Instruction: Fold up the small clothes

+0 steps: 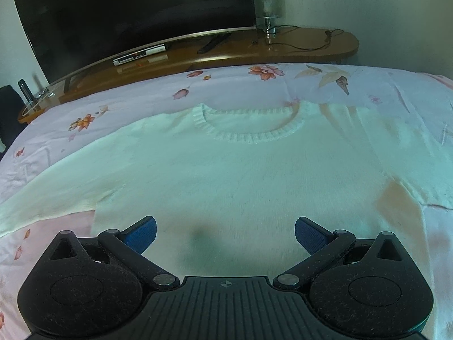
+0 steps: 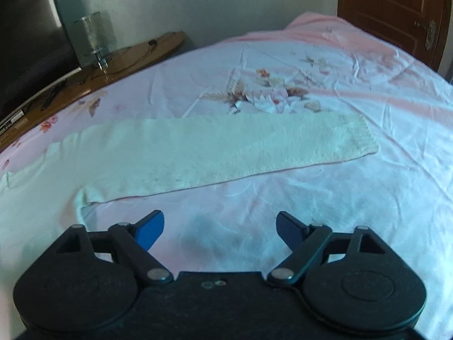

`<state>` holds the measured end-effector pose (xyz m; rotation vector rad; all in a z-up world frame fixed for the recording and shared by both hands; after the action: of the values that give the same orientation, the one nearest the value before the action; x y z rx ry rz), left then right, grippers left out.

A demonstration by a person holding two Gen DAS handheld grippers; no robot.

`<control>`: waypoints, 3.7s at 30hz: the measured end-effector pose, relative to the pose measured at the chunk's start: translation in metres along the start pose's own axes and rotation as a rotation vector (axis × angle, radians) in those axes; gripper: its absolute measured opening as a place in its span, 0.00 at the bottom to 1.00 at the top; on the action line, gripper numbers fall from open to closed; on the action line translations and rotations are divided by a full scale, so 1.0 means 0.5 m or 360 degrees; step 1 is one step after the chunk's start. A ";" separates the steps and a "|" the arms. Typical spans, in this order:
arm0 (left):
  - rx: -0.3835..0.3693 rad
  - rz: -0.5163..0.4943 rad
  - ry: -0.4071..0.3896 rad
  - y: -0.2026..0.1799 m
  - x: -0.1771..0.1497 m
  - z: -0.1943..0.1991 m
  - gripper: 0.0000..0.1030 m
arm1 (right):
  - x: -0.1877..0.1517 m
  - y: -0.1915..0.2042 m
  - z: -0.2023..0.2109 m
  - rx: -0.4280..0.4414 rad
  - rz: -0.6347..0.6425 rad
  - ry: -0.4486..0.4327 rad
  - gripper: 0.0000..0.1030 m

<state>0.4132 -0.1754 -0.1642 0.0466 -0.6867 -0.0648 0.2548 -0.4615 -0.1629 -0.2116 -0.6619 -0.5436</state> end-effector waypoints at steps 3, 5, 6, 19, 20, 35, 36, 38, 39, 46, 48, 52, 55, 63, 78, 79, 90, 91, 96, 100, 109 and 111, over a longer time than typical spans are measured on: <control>0.0013 0.0009 0.0006 -0.003 0.006 -0.015 1.00 | 0.002 -0.009 -0.032 -0.0007 -0.0022 0.0044 0.79; 0.0018 0.0011 0.0007 -0.002 0.010 -0.025 1.00 | 0.007 -0.018 -0.048 -0.0008 -0.0049 0.0057 0.78; 0.0021 0.0012 0.0009 -0.002 0.012 -0.030 1.00 | 0.009 -0.023 -0.055 -0.0009 -0.0066 0.0061 0.78; 0.0047 0.0001 0.0032 -0.031 0.039 -0.089 1.00 | 0.065 -0.083 -0.120 -0.0136 -0.0164 0.0021 0.78; 0.0047 -0.0003 0.0030 -0.034 0.040 -0.091 1.00 | 0.069 -0.089 -0.123 -0.0146 -0.0177 0.0014 0.78; 0.0035 0.0002 0.0020 -0.014 0.052 -0.104 1.00 | 0.118 -0.162 -0.153 -0.0188 -0.0302 -0.0132 0.13; 0.0032 0.0005 0.0019 -0.009 0.053 -0.103 1.00 | 0.121 -0.157 -0.151 -0.0171 -0.0291 -0.0142 0.10; 0.0035 0.0011 0.0012 0.002 0.056 -0.099 1.00 | 0.128 -0.138 -0.140 -0.0144 -0.0252 -0.0191 0.08; 0.0040 0.0016 0.0008 0.008 0.056 -0.097 1.00 | 0.133 -0.122 -0.133 -0.0109 -0.0219 -0.0230 0.08; 0.0084 0.0105 -0.0001 0.081 0.067 -0.083 1.00 | 0.169 0.093 -0.061 0.0235 0.0095 -0.0400 0.08; 0.0101 0.0129 -0.0004 0.107 0.069 -0.079 1.00 | 0.164 0.191 -0.040 0.0391 0.0222 -0.0420 0.08; 0.0092 0.0189 0.0009 0.151 0.068 -0.079 1.00 | 0.119 0.360 -0.028 0.0652 0.0458 -0.0360 0.08; 0.0019 0.0244 0.0052 0.166 0.064 -0.086 1.00 | 0.072 0.434 -0.051 0.0762 0.0587 -0.0205 0.27; -0.0150 0.0159 0.0069 0.115 0.062 -0.076 1.00 | 0.052 0.402 -0.033 0.0776 0.0545 -0.0180 0.38; -0.0006 0.0106 0.0065 0.142 0.081 -0.087 1.00 | 0.110 0.422 -0.137 0.0910 0.0312 -0.0027 0.04; -0.0001 0.0130 0.0070 0.154 0.079 -0.086 1.00 | 0.108 0.435 -0.128 0.0939 0.0338 -0.0043 0.04; -0.0291 0.0231 0.0330 0.162 0.028 -0.079 1.00 | 0.031 0.439 -0.020 0.0882 0.0583 -0.0091 0.22; -0.0322 0.0248 0.0360 0.154 0.022 -0.076 1.00 | 0.029 0.423 -0.013 0.0832 0.0600 -0.0115 0.23; -0.0487 0.0399 0.0494 0.127 -0.013 -0.057 0.99 | 0.021 0.346 -0.008 0.0652 0.0591 -0.0160 0.29; -0.0541 0.0503 0.0522 0.105 -0.026 -0.061 0.72 | 0.011 0.304 -0.015 0.0598 0.0512 -0.0155 0.32; -0.0630 0.0800 0.0438 0.101 0.000 -0.098 0.27 | -0.003 0.257 -0.025 0.0512 0.0457 -0.0168 0.33; -0.0620 0.0843 0.0437 0.103 0.004 -0.110 0.21 | -0.002 0.252 -0.028 0.0499 0.0450 -0.0170 0.34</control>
<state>0.4523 -0.1233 -0.2022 -0.4922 -0.3854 0.3127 0.3297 -0.3603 -0.1767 -0.0373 -0.7962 -0.1534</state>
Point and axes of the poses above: each gripper's, at about its wrist camera, not at the fingertips, and z roughly against the way its jaws point, y to its left, x to its top, the point moved 3 cm from there along -z, roughly the way its jaws point, and after that the axes turned 9 degrees about z, right-handed, at the moved point
